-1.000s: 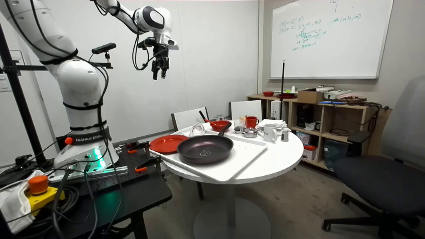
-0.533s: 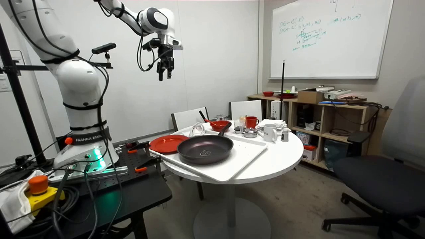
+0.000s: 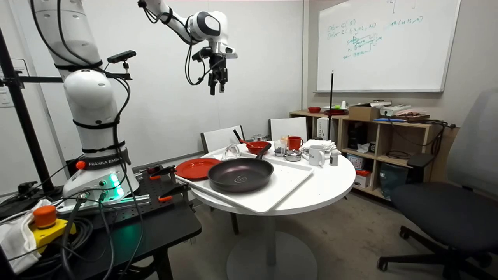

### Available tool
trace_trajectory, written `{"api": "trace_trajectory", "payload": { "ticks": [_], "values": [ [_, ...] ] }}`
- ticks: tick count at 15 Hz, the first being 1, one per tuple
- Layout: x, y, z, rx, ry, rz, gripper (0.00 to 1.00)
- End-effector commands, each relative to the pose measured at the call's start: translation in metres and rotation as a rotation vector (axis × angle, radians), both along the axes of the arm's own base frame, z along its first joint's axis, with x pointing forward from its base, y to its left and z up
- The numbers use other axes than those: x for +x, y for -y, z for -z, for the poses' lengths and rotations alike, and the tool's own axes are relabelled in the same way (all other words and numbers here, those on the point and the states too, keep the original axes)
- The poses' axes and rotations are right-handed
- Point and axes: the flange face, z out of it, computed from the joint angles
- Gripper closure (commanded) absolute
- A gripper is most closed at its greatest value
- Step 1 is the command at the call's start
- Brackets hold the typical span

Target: Twist the pan handle 90 degrees

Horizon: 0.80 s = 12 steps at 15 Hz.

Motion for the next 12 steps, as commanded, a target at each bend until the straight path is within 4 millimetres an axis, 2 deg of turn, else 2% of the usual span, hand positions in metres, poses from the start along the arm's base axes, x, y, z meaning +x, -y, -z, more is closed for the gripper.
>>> {"api": "trace_trajectory", "payload": {
  "ticks": [1, 5, 7, 12],
  "values": [
    [0.052, 0.013, 0.005, 0.005, 0.012, 0.009, 0.00],
    [0.096, 0.030, 0.024, 0.002, 0.095, -0.019, 0.00],
    [0.115, 0.039, 0.039, -0.020, 0.137, -0.062, 0.00],
    [0.145, 0.061, 0.081, -0.051, 0.189, -0.191, 0.00]
  ]
}}
